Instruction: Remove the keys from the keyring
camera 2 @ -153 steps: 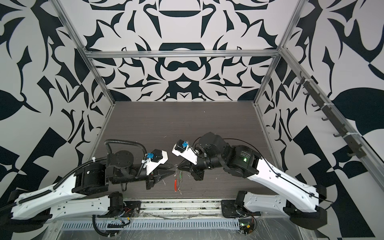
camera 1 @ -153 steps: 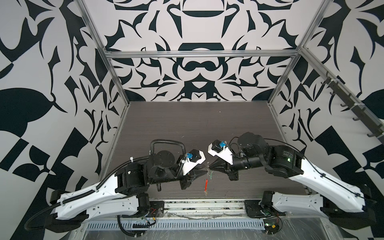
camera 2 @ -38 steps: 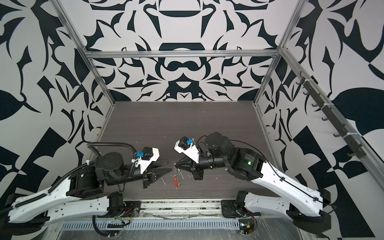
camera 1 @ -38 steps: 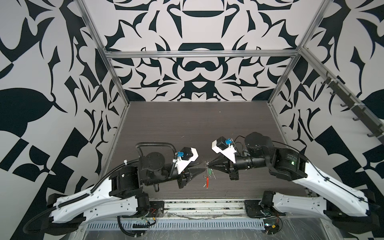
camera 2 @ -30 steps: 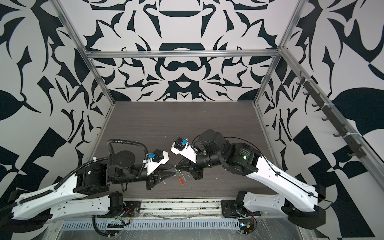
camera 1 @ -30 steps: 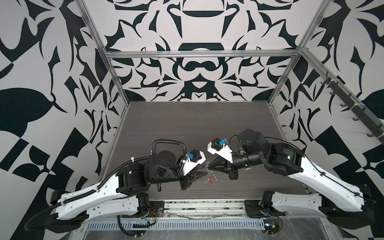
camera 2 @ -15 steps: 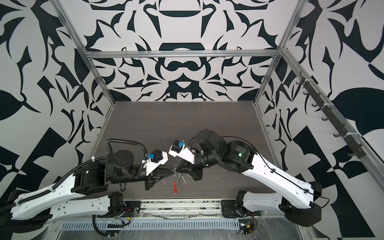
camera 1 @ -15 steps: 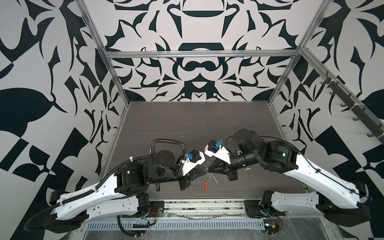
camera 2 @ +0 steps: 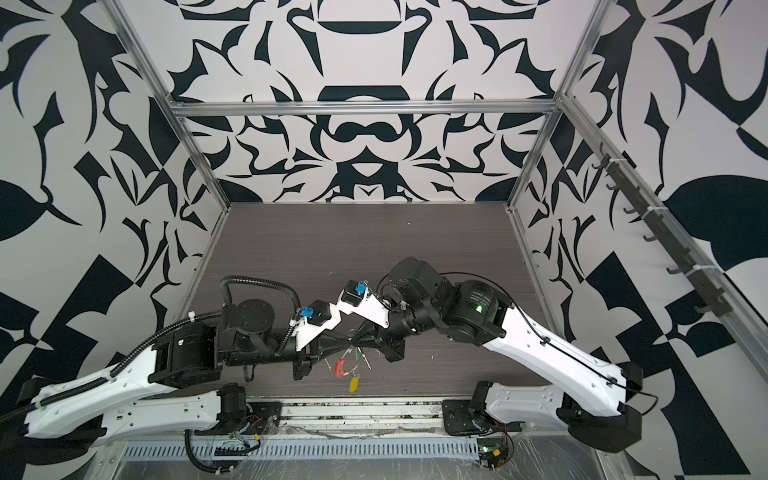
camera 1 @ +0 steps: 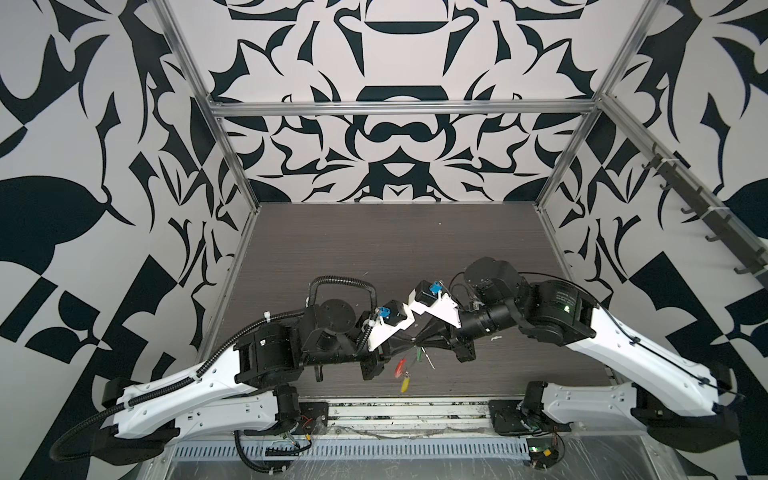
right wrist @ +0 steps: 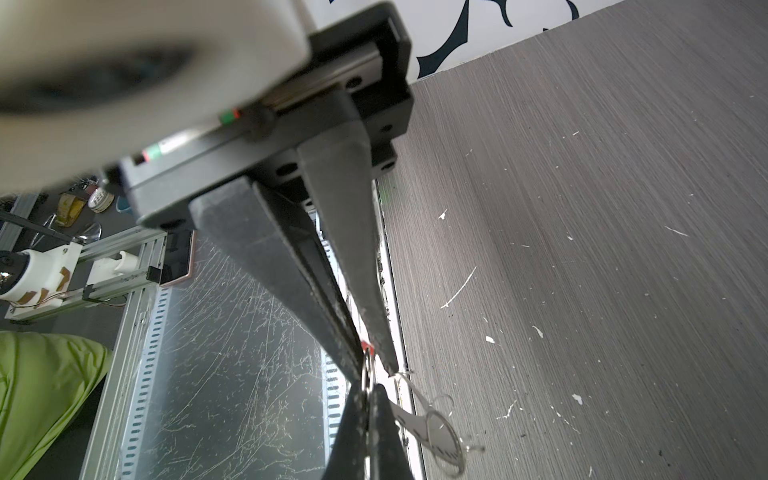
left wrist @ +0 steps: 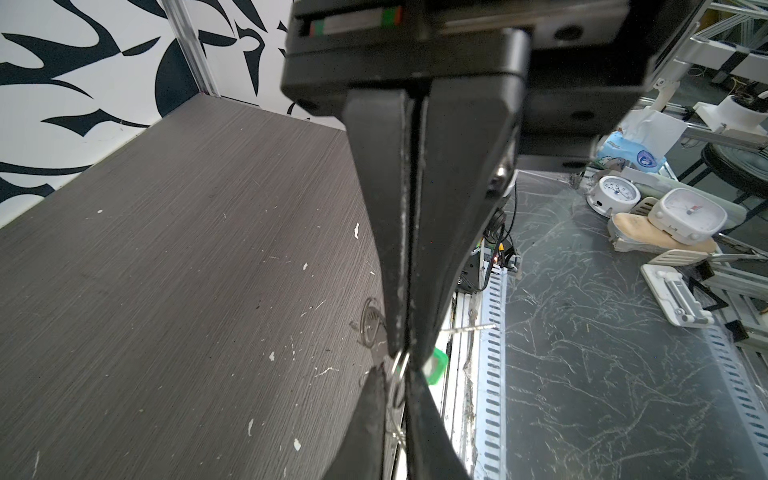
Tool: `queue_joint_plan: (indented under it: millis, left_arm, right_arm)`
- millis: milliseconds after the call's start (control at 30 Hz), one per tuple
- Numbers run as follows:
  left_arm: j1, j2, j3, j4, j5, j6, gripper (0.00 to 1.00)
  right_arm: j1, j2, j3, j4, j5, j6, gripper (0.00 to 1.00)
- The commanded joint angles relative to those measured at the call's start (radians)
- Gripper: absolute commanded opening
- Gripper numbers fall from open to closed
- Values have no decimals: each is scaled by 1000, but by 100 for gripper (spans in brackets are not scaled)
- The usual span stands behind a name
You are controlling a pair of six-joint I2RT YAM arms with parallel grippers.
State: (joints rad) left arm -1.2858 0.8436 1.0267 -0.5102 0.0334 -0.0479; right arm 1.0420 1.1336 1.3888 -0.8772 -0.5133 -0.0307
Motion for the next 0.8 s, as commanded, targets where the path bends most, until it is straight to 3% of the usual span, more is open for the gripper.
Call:
queue_joint_plan:
  millis: [0,400,500,633,767]
  left_arm:
    - [3,-3,23,3,8,11,16]
    - [6,10,46,-25,9,21,23]
    - [6,6,42,-21,8,22,19]
    - [6,3,41,-13,8,22,0]
    - [6,-10,12,45,-8,12,0]
  right_arm:
    - [-4,6,44,24,-13,-12,0]
    - [-3,10,36,24,-10,-12,0]
    - [-4,12,34,26,-11,-11,0]
    - [-4,14,29,35,-15,-8,0]
    - [-4,4,7,78,-12,4,0]
